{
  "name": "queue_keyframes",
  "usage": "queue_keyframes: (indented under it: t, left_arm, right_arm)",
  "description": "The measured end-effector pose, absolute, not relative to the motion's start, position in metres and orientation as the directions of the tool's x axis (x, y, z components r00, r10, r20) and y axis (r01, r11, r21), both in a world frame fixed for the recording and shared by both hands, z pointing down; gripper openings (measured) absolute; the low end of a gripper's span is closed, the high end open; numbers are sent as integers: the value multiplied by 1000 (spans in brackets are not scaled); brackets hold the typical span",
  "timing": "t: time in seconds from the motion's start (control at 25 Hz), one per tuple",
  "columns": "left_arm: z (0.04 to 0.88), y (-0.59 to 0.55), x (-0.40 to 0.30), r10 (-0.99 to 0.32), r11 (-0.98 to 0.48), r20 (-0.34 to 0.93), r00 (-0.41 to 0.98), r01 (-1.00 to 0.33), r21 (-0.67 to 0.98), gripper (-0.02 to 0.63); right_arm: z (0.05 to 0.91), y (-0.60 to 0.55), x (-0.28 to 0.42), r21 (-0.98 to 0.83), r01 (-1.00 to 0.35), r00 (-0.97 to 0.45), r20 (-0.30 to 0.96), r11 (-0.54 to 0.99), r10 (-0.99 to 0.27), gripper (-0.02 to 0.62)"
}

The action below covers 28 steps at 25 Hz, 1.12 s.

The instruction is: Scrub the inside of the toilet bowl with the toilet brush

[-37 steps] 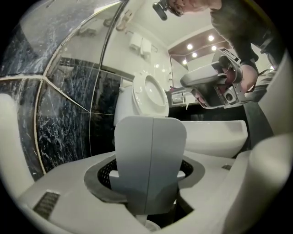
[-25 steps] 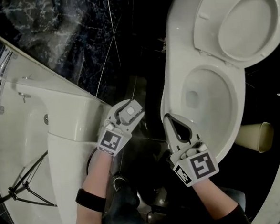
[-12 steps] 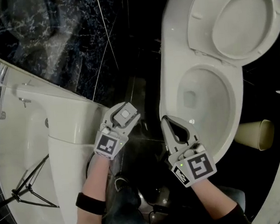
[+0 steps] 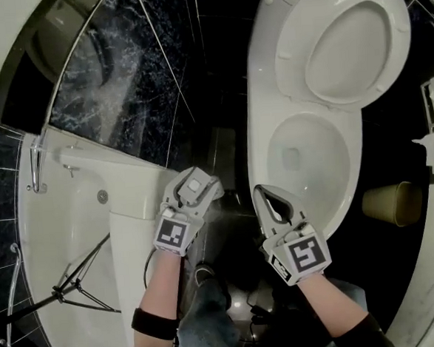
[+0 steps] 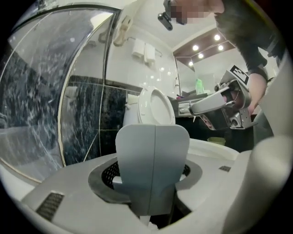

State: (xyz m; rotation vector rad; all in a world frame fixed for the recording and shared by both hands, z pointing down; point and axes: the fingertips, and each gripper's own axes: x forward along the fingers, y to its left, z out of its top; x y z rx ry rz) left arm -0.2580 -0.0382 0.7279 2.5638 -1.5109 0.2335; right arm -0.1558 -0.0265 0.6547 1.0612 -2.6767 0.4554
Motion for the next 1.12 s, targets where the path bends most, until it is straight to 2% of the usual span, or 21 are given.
queue_keyframes:
  t: [0.56, 1.12]
  left_arm:
    - [475, -6, -247, -878, -418, 238, 416, -907, 45, 241]
    - [250, 34, -181, -862, -446, 263, 434, -895, 14, 241]
  right_arm:
    - [459, -2, -119, -179, -720, -682, 360, 671, -636, 6]
    - [291, 22, -47, -117, -753, -632, 406, 648, -660, 7]
